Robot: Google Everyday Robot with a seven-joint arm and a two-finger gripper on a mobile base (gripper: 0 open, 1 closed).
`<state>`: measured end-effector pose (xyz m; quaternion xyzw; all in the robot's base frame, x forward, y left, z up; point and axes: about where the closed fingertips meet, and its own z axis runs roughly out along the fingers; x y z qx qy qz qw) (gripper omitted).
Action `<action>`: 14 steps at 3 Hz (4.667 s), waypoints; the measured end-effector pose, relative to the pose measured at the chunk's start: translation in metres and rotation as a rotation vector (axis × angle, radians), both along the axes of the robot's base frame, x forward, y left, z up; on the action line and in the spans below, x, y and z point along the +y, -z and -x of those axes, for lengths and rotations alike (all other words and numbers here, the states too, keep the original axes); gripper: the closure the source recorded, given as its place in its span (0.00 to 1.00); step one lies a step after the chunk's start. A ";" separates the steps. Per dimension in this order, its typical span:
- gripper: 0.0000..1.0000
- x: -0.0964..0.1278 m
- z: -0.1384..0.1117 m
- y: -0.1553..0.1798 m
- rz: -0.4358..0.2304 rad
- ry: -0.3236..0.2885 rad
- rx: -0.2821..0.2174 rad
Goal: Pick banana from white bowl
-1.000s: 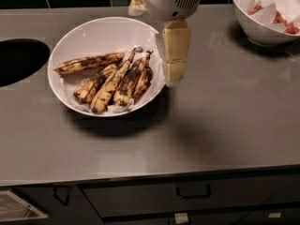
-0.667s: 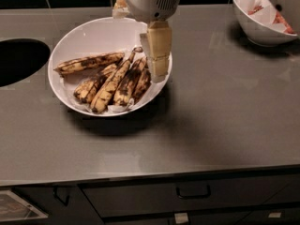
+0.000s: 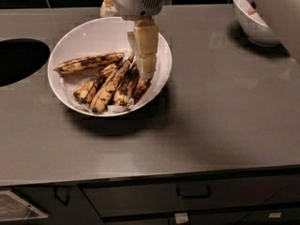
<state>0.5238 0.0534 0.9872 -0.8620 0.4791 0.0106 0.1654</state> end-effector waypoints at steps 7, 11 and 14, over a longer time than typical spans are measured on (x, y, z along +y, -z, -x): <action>0.30 0.020 -0.033 0.052 -0.007 -0.058 0.128; 0.39 0.017 -0.044 0.066 0.005 -0.047 0.162; 0.38 0.013 -0.056 0.066 0.034 -0.037 0.154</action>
Offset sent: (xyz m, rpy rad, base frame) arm 0.0212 0.0291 -0.0404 -0.0533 0.1492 0.1161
